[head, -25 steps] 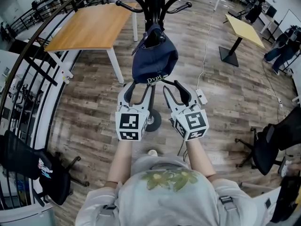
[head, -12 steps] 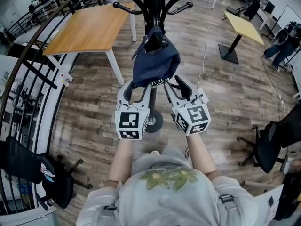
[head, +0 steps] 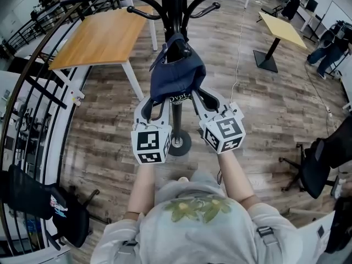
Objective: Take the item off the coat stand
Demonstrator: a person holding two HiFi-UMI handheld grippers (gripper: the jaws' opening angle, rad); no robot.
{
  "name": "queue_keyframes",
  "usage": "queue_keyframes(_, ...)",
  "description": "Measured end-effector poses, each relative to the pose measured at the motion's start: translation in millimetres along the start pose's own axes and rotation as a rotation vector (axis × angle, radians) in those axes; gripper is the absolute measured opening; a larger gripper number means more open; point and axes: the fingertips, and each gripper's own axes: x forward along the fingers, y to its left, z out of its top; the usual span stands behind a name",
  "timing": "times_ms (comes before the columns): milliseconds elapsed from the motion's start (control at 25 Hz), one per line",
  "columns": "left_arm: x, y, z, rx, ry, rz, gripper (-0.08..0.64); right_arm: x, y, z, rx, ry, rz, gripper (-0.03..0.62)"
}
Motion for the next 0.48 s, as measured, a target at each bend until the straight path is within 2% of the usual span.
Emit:
queue_keyframes(200,-7.2,-0.3,5.3,-0.012,-0.022,-0.001,0.119,-4.1,6.9,0.7,-0.022,-0.003,-0.001,0.031)
queue_keyframes(480,-13.6,-6.7,22.3,0.01,-0.069,-0.008,0.112,-12.6,7.8,17.5,-0.036,-0.068,-0.023,0.027)
